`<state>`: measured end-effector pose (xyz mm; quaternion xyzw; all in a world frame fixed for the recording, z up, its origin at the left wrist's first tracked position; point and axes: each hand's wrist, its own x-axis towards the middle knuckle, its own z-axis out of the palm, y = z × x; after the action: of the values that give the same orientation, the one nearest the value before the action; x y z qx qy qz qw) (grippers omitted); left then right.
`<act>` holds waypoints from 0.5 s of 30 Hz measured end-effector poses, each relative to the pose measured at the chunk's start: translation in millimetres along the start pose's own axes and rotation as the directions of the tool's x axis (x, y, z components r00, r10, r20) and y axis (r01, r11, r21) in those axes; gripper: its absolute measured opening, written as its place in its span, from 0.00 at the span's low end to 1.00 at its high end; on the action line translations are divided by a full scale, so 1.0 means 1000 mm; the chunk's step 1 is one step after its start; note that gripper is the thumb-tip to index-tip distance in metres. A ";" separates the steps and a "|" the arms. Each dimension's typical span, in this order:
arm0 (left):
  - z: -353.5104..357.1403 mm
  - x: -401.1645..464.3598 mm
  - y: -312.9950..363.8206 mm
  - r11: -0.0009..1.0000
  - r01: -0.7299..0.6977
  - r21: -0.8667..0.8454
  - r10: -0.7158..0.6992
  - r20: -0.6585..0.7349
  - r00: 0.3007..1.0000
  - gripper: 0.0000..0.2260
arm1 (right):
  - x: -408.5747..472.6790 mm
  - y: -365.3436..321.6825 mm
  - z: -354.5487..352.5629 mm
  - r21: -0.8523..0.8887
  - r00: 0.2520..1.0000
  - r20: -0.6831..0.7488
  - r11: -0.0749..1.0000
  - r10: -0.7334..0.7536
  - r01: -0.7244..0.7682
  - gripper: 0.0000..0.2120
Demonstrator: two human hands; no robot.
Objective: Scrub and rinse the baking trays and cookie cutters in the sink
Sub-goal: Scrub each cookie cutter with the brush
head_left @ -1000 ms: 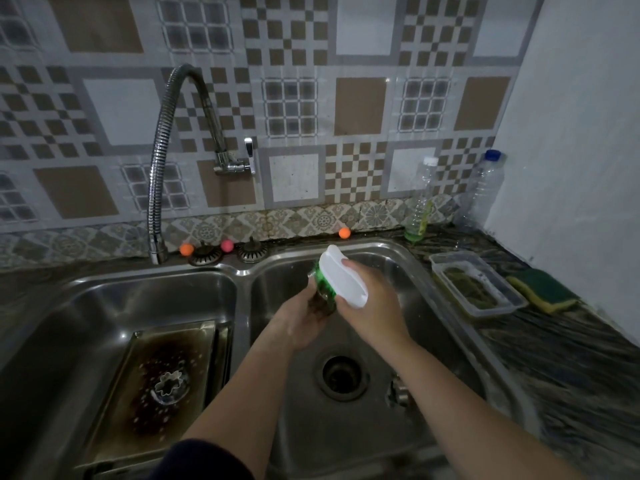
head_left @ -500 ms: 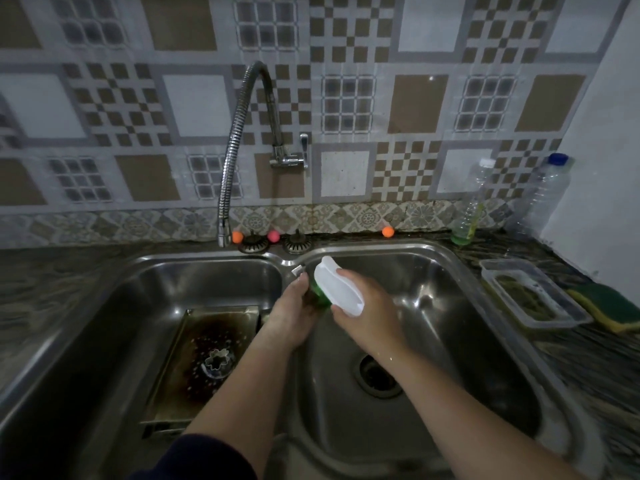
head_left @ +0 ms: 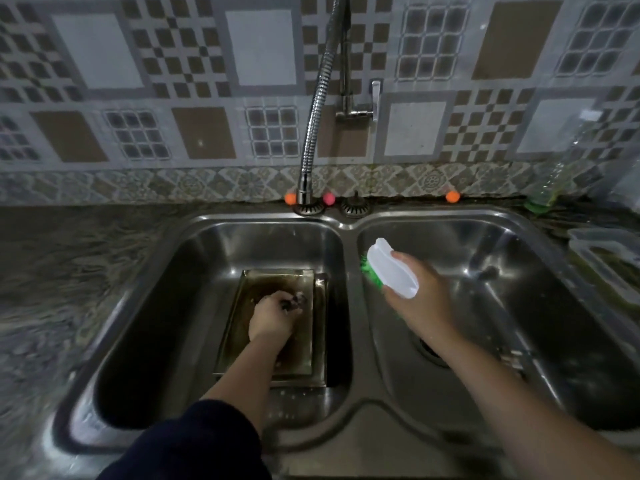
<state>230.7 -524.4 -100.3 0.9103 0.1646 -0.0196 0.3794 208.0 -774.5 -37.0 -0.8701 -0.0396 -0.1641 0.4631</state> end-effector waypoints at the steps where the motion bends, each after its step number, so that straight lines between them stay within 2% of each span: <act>1: 0.001 0.002 -0.005 0.999 -0.022 0.044 0.022 0.004 1.000 0.12 | -0.003 0.002 0.002 -0.001 1.000 -0.008 1.000 -0.002 0.002 0.28; 3: 0.004 0.006 -0.012 0.995 -0.058 0.082 0.057 0.015 0.998 0.12 | -0.007 0.004 0.004 -0.012 1.000 -0.006 1.000 0.022 -0.023 0.28; 9: 0.009 0.009 -0.020 0.993 -0.099 0.061 0.096 0.058 0.994 0.14 | -0.014 0.006 0.002 -0.012 0.995 0.012 0.995 0.095 -0.095 0.28; 15: 0.005 0.006 0.014 0.979 -0.185 0.087 0.186 -0.002 0.983 0.11 | -0.017 0.004 -0.016 -0.049 0.991 0.012 0.990 0.137 -0.136 0.28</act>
<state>241.5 -535.0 -95.0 0.9373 0.0802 0.0134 0.3388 188.4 -788.0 -37.2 -0.8828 0.0204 -0.1264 0.4521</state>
